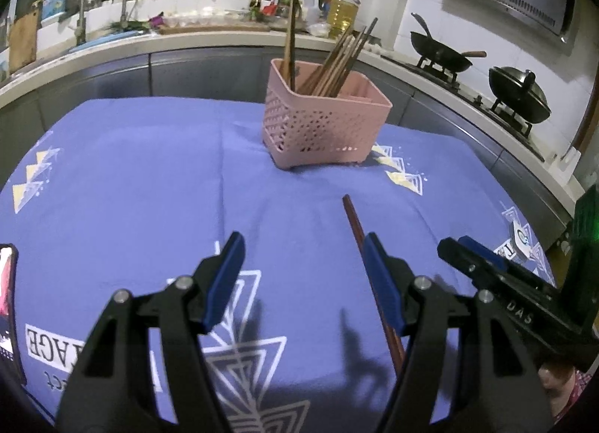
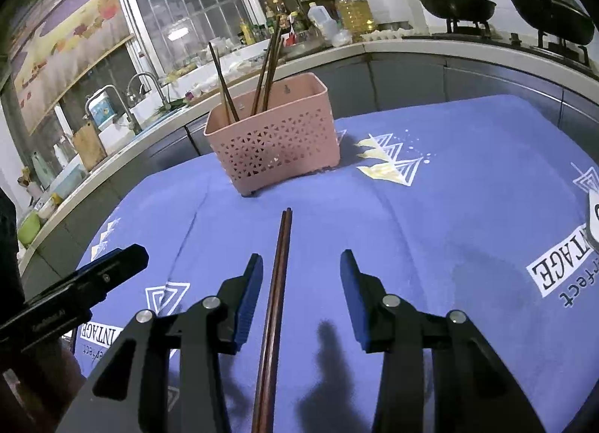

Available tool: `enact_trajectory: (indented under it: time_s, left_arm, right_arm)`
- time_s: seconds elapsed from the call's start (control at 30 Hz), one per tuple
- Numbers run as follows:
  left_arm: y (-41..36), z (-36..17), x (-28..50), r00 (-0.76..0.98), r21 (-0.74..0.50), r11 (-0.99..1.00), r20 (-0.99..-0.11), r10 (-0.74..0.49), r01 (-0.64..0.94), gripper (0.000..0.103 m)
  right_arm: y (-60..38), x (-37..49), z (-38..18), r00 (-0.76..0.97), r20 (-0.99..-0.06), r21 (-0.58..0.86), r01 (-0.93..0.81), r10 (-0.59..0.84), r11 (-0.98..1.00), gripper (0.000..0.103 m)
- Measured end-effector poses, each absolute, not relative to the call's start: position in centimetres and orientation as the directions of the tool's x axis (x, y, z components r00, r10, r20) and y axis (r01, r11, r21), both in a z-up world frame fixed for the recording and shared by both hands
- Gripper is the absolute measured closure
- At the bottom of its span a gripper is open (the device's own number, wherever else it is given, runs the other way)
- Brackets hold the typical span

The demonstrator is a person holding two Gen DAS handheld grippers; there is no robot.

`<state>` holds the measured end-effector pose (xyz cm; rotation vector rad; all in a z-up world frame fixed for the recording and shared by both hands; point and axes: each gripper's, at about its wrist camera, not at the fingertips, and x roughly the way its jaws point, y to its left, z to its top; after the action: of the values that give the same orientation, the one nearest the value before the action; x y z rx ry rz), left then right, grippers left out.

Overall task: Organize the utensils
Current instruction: 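Withdraw both open grippers to the last chopstick on the cloth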

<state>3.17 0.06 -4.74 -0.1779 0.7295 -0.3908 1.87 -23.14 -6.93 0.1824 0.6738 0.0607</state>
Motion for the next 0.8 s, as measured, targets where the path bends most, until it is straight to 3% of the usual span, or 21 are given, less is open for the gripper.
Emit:
enact_trajectory:
  time_s: [0.8]
  left_arm:
    - [-0.62, -5.38, 3.31, 0.646, -0.297, 0.910, -0.640, -0.415, 0.290, 0.040]
  right_arm:
    - [-23.64, 1.88, -7.33, 0.774, -0.622, 0.201, 0.014, 0.117, 0.979, 0.062]
